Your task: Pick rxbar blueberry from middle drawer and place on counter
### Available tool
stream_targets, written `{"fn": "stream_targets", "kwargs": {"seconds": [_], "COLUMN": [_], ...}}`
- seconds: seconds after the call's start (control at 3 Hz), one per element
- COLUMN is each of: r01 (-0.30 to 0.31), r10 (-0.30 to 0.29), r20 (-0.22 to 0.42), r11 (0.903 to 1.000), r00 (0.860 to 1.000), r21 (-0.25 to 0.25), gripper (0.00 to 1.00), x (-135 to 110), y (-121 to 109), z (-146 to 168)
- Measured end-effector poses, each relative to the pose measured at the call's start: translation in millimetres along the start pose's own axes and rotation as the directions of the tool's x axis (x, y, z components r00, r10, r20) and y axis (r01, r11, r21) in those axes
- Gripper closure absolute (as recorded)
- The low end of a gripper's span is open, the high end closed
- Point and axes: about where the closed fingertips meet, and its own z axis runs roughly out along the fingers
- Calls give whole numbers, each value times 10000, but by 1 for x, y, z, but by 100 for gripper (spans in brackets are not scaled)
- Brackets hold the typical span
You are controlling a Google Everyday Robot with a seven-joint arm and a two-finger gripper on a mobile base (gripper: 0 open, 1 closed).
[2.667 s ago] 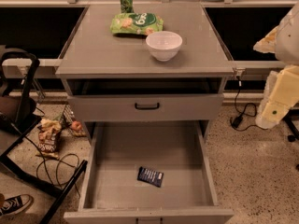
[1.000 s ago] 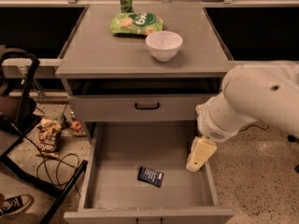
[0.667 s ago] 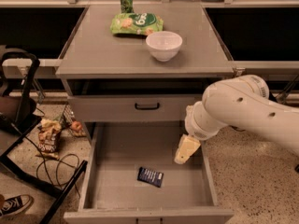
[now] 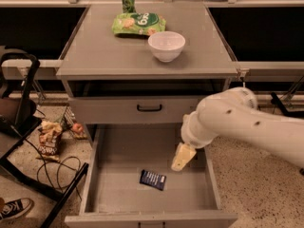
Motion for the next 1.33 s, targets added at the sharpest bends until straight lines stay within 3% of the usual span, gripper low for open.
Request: {"fn": "stream_targets", "kwargs": {"seconds": [0.67, 1.0, 1.33], "r01": [-309, -457, -794], "r10": [389, 548, 933], "r20": [1052, 1794, 2104], "r11": [9966, 9975, 9941], "r00": [9937, 9822, 9732], "r21": [-766, -543, -735], "gripper": [0, 0, 0], "x": [10, 2, -1], "y": [65, 58, 62], "z": [171, 214, 254]}}
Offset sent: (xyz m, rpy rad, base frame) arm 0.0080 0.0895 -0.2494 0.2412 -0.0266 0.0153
